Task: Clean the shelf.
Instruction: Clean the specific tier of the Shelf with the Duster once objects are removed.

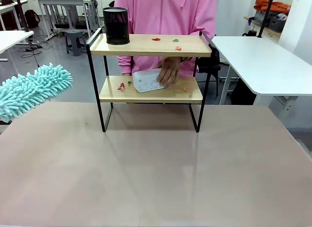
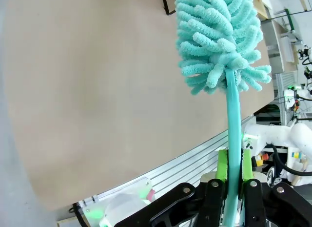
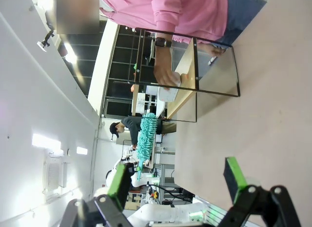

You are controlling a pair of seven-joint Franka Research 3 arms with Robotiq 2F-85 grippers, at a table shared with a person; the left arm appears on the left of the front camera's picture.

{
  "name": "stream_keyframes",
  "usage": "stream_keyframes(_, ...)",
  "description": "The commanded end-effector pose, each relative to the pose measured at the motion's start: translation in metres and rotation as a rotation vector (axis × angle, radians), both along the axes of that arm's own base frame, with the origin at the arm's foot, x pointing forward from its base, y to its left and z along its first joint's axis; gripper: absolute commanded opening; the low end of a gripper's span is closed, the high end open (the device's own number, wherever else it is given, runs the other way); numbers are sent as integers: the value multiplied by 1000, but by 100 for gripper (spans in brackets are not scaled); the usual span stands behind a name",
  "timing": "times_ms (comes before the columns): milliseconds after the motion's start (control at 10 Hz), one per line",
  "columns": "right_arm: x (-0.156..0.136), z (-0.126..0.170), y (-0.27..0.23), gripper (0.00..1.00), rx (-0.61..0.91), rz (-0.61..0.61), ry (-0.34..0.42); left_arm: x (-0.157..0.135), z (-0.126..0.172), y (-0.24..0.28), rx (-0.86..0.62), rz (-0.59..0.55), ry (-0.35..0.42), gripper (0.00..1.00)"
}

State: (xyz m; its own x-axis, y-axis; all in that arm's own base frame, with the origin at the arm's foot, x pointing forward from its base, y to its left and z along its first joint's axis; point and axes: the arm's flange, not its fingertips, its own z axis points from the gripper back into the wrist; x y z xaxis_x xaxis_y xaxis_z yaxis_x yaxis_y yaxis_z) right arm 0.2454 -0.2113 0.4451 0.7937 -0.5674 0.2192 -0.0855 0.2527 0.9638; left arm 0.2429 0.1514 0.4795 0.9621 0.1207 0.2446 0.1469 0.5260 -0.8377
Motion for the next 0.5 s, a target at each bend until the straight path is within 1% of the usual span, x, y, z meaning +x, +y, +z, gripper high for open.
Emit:
stream_keyframes(0,2,3,1,100,6,-1,-20,0,4,2,-21,1,3,0)
stream_keyframes(400,2,3,1,100,6,-1,-20,0,4,2,-21,1,3,0)
